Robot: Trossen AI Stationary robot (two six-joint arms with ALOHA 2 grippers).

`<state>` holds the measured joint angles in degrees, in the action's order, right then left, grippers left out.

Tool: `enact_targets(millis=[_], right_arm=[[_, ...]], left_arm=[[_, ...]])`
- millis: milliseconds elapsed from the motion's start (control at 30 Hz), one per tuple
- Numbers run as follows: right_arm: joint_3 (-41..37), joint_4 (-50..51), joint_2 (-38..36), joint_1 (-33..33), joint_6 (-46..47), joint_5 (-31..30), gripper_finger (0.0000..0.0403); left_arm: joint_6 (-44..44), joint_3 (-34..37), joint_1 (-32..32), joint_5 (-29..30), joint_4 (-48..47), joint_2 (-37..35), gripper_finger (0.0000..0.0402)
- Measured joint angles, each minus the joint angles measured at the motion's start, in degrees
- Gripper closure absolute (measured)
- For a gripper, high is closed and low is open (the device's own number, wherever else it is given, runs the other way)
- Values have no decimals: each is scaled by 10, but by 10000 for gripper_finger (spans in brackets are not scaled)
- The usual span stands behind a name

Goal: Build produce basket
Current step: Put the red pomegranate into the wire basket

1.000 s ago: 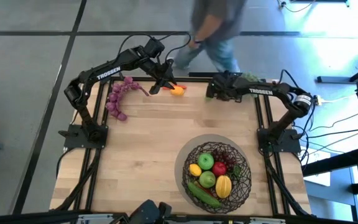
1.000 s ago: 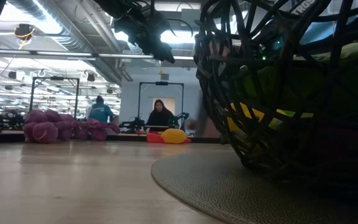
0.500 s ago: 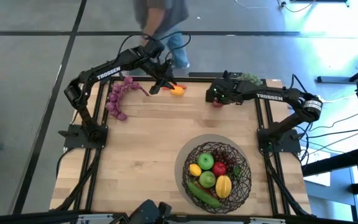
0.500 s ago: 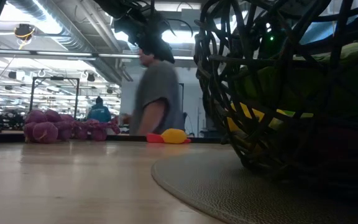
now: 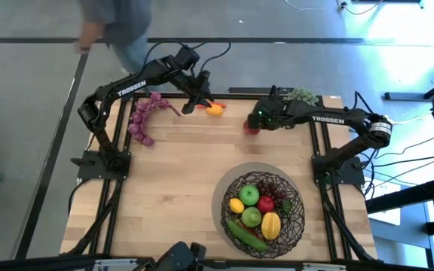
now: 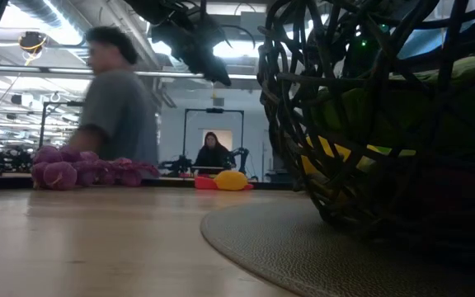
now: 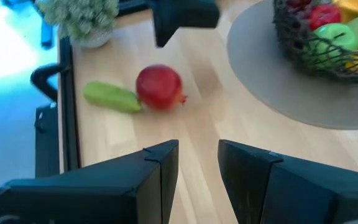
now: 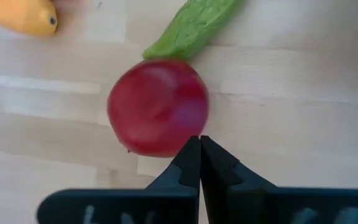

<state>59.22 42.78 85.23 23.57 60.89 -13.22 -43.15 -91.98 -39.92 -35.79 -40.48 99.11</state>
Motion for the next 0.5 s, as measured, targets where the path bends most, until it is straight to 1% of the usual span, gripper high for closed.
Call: enact_targets(millis=[200, 267, 367, 500], right_arm=[[0, 0, 0, 0, -73, 16, 403], [0, 0, 0, 0, -99, 28, 403], [0, 0, 0, 0, -149, 29, 403], [0, 8, -13, 3, -151, 23, 403]], left_arm=[[43, 0, 0, 23, -10, 0, 298], [72, 0, 0, 22, -12, 0, 298], [125, 0, 2, 22, -11, 0, 298], [190, -1, 15, 24, -11, 7, 298]])
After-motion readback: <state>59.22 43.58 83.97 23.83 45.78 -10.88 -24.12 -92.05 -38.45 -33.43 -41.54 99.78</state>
